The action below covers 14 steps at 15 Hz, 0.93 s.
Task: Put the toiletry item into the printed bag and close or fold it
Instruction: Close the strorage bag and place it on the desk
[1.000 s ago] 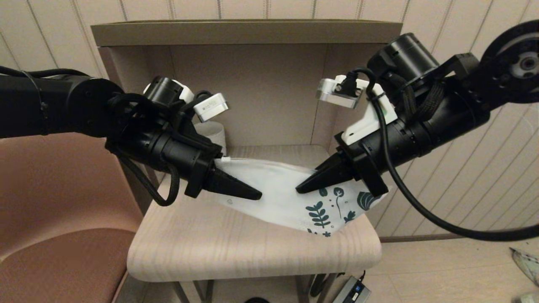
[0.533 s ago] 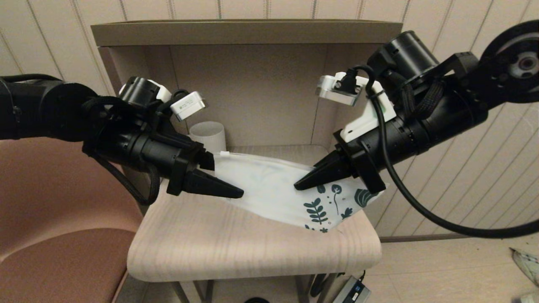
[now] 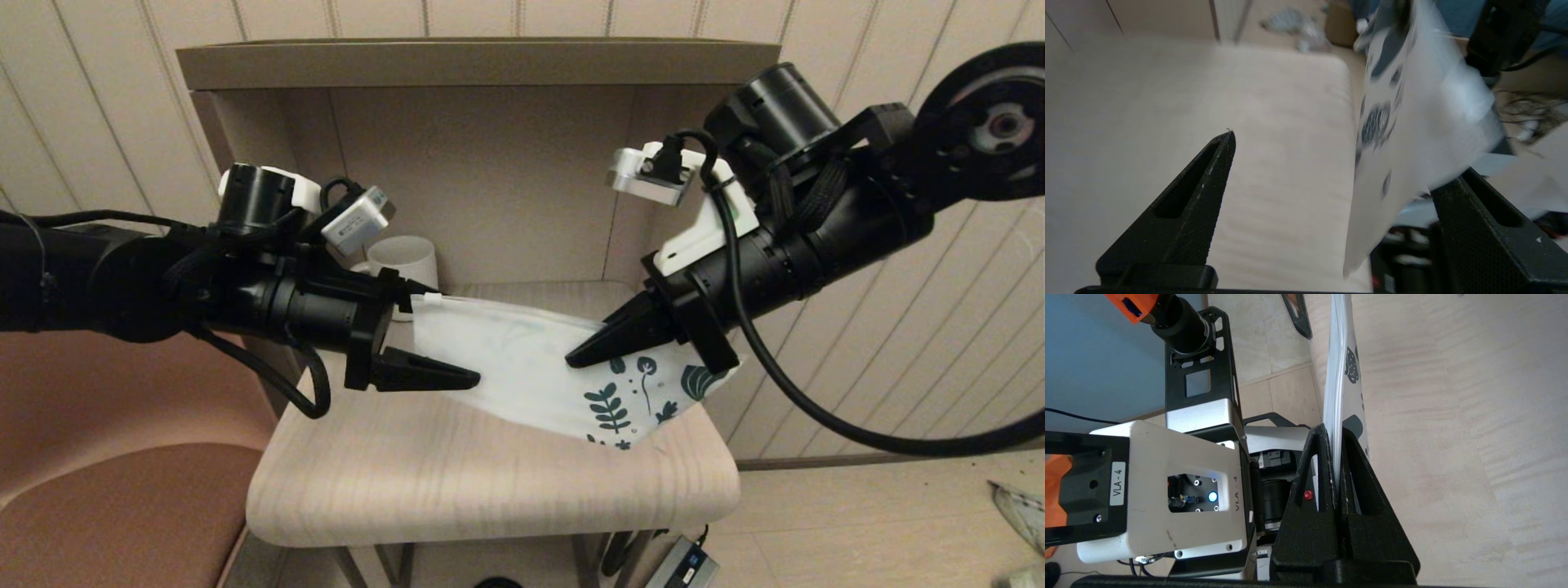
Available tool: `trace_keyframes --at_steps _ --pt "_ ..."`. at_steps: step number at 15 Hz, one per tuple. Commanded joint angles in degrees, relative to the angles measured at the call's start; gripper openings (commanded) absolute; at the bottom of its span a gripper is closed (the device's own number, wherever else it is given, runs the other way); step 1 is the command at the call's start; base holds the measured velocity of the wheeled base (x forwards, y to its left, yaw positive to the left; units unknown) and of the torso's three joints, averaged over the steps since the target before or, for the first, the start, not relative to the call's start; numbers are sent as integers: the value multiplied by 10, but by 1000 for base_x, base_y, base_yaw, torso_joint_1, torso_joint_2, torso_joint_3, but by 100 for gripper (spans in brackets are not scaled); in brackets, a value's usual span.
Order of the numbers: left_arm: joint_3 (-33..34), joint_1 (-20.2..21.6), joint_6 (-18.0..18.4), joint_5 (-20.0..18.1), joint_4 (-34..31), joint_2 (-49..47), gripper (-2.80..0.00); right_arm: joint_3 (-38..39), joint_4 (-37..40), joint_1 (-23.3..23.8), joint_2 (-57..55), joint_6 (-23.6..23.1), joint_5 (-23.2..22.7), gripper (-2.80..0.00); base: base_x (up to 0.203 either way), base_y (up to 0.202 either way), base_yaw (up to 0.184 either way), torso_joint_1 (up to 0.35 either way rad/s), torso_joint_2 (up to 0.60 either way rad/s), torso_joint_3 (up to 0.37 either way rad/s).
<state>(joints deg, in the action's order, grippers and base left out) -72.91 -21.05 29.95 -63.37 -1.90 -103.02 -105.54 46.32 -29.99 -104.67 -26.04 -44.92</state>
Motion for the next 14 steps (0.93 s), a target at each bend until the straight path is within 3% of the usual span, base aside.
trace_keyframes --at_steps 1,9,14 --pt "7 0 1 -4 4 11 0 -1 3 -1 -5 -2 -3 -280 0 0 0 0 0 0" --pt "10 -2 4 -2 -12 23 0 -18 3 -1 -20 -2 -3 -280 0 0 0 0 0 0" --pt "3 -25 9 4 -33 19 0 -22 3 -2 -21 -2 -7 -280 0 0 0 0 0 0"
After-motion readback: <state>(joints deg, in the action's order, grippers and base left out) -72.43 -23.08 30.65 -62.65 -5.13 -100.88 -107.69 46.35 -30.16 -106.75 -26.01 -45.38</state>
